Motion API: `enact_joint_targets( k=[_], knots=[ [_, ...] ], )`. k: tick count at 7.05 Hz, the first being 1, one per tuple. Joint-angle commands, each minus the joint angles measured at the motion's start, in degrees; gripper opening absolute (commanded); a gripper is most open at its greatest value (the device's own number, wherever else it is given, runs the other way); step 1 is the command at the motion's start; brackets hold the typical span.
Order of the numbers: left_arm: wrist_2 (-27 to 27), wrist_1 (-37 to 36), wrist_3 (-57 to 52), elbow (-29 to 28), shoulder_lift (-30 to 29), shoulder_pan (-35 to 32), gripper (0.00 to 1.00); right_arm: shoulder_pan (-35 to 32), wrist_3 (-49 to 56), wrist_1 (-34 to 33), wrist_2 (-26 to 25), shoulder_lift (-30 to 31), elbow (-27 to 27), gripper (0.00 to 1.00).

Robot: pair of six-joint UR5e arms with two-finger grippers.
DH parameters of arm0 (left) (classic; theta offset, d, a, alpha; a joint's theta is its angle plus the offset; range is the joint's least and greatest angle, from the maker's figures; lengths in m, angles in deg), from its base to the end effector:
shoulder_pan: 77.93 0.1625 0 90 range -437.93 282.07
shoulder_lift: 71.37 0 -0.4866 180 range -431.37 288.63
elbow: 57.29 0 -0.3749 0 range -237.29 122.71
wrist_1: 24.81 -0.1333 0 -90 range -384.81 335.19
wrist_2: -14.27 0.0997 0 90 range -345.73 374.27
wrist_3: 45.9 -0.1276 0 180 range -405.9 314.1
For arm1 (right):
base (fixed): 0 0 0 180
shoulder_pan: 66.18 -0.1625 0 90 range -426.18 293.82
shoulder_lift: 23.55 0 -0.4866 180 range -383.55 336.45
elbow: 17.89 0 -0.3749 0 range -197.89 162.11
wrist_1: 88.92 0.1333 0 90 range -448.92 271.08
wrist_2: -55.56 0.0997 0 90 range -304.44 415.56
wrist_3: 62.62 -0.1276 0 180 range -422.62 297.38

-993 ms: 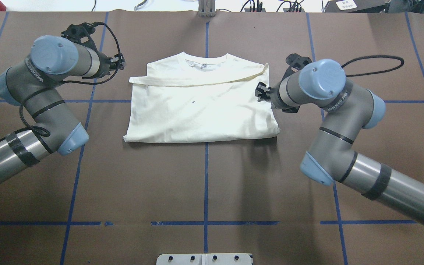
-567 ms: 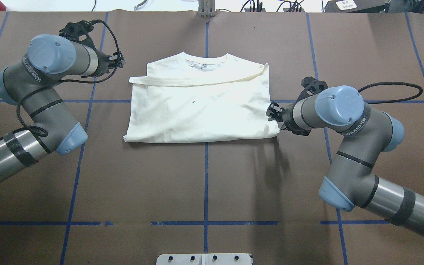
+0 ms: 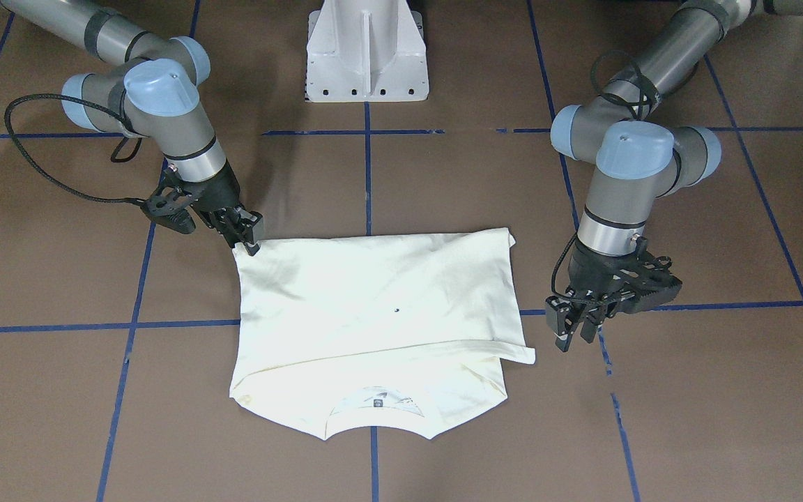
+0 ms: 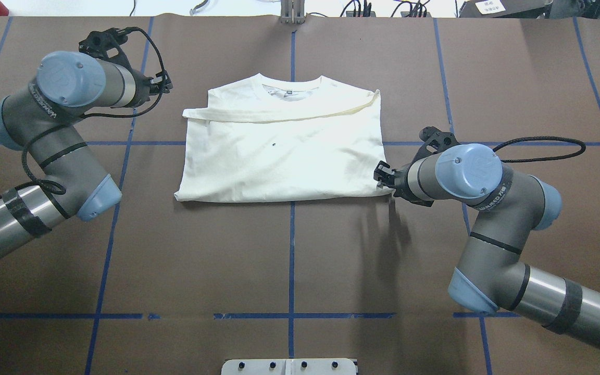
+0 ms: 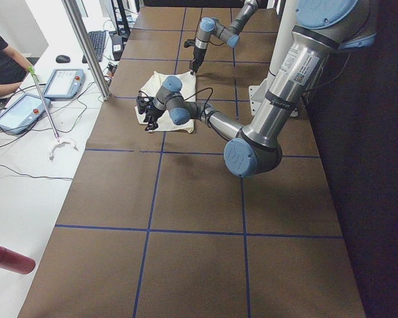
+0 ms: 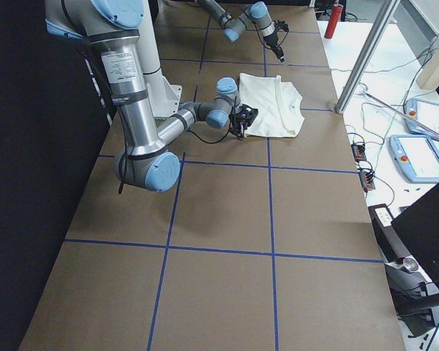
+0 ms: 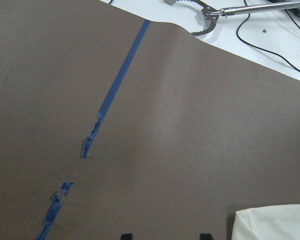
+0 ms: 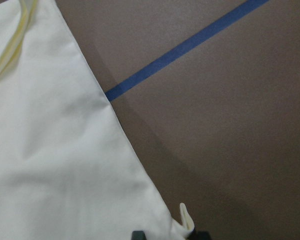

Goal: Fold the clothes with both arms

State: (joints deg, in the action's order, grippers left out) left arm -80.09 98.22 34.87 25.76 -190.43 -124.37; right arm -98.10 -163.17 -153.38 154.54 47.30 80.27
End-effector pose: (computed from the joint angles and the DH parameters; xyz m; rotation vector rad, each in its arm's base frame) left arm 0.4239 -0.6251 0.4376 0.3928 0.8962 -0.5611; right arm -0.4947 -0.4417 0.4468 0.0282 -0.9475 0.6139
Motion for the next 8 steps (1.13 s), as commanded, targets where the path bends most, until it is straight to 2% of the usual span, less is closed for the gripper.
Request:
enact_joint_targets(
  k=[1,2,3,4,5,6,7,8],
  knots=[
    [1.09,-0.07,0.0,0.0,0.05,-0.23,0.55,-0.16,0.0,0.04,0.42,-0.1,0.45,0.0],
    [1.8,-0.07,0.0,0.0,0.05,-0.23,0.55,-0.33,0.18,0.04,0.77,0.86,2.28,0.0],
    [1.8,-0.07,0.0,0.0,0.05,-0.23,0.55,-0.25,0.09,0.04,1.03,4.78,7.78,0.0],
    [1.72,-0.07,0.0,0.09,0.05,-0.23,0.55,2.28,-1.48,0.12,2.34,11.26,15.23,0.0],
    [1.63,-0.07,0.09,0.35,0.14,-0.23,0.55,8.65,-7.93,0.3,2.27,18.29,25.05,0.0],
    [1.11,-0.15,0.18,1.83,0.14,-0.23,0.55,16.81,-11.48,0.3,2.35,24.19,31.15,0.0],
    [-0.2,-0.5,0.44,5.16,0.14,-0.06,0.55,23.68,-13.95,0.21,2.7,24.94,31.99,0.0],
    [-5.52,-0.59,1.05,8.15,0.66,0.21,0.58,26.62,-14.76,0.3,2.88,24.95,32.18,0.0]
  ],
)
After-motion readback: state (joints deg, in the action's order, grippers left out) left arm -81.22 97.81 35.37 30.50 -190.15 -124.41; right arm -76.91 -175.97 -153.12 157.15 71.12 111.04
